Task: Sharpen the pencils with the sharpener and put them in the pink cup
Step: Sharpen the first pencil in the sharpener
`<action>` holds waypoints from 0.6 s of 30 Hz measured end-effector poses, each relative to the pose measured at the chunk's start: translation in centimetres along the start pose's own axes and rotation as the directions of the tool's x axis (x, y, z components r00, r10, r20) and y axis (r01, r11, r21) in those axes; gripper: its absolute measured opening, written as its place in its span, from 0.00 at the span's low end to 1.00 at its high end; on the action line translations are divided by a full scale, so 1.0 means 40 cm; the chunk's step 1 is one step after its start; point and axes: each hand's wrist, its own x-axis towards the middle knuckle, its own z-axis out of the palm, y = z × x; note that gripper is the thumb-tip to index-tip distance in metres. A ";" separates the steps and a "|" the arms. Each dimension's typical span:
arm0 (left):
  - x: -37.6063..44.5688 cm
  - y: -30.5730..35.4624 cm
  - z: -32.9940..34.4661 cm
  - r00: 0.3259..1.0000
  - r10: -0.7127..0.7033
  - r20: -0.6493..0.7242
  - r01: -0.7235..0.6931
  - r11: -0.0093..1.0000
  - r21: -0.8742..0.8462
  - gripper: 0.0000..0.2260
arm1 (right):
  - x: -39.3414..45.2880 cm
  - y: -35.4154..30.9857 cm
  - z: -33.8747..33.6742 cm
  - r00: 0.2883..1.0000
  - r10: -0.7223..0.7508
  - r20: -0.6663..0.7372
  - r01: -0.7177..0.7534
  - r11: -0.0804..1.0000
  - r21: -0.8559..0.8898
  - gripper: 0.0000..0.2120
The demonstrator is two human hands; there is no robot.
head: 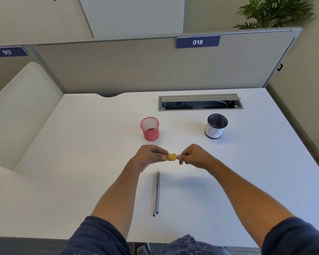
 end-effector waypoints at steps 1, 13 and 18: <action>-0.001 0.001 0.000 1.000 0.000 0.003 0.000 1.000 0.003 0.11 | 0.000 0.000 -0.003 0.999 0.009 0.047 -0.012 0.999 0.043 0.16; 0.003 0.015 0.006 0.996 -0.061 -0.059 0.056 0.995 -0.083 0.09 | -0.003 0.006 0.015 0.967 -0.212 -0.144 0.185 0.966 -0.182 0.05; 0.004 0.014 0.022 0.984 -0.132 -0.117 0.119 0.987 -0.109 0.14 | -0.008 0.018 0.037 0.692 -0.645 -0.325 0.325 0.680 -0.658 0.04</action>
